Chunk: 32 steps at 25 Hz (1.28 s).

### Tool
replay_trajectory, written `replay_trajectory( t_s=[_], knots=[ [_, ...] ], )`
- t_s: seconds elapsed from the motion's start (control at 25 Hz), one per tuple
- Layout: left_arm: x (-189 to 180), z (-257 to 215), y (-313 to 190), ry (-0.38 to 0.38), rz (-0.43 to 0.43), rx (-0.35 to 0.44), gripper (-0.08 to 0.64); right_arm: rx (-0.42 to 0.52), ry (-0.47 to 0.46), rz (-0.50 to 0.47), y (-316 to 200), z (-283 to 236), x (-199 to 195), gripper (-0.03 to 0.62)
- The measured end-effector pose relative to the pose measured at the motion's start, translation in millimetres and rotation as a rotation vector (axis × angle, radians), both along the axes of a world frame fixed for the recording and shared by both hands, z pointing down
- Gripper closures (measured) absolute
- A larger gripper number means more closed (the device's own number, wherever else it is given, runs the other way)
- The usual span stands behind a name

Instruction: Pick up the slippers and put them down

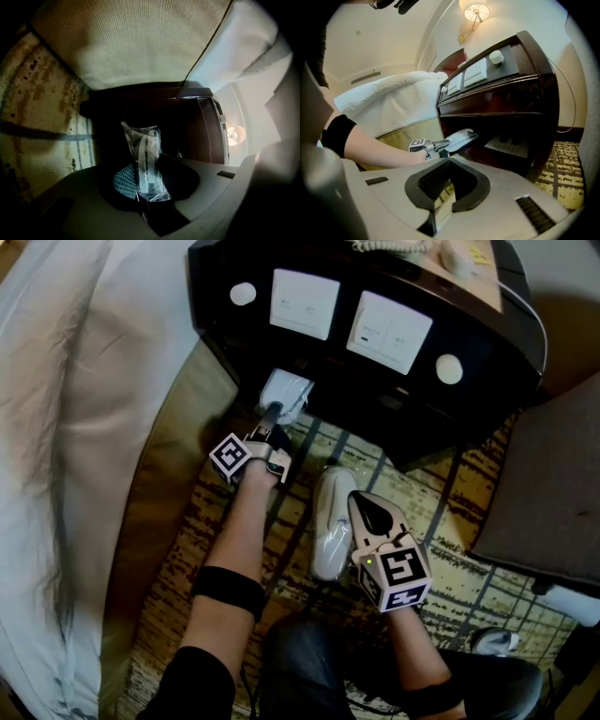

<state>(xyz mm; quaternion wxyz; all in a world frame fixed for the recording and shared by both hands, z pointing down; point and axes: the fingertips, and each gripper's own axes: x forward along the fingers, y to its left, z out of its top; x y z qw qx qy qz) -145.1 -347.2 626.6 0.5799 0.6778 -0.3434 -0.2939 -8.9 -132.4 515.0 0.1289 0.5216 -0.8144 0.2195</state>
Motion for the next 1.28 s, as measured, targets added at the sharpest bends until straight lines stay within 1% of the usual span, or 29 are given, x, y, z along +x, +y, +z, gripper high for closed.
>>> replay_trajectory(
  t_s=[0.2, 0.44, 0.76, 1.0, 1.12, 1.28],
  knots=[
    [-4, -9, 9, 0.013, -0.007, 0.019, 0.460, 0.009, -0.010, -0.013, 2, -4, -4, 0.580],
    [-18, -25, 40, 0.030, -0.006, 0.040, 0.465, 0.022, -0.014, -0.027, 3, -21, -9, 0.580],
    [-50, -49, 111, 0.044, -0.015, 0.055, 0.466, 0.032, -0.027, -0.068, 17, -33, -23, 0.580],
    [-79, -70, 171, 0.093, -0.072, 0.083, 0.466, 0.036, -0.037, -0.097, 32, -45, -33, 0.580],
    [-93, -75, 198, 0.093, -0.093, 0.088, 0.466, 0.037, -0.038, -0.107, 36, -50, -37, 0.580],
    [-109, -72, 238, 0.106, -0.130, 0.073, 0.466, 0.036, -0.039, -0.120, 43, -53, -39, 0.580]
  ],
)
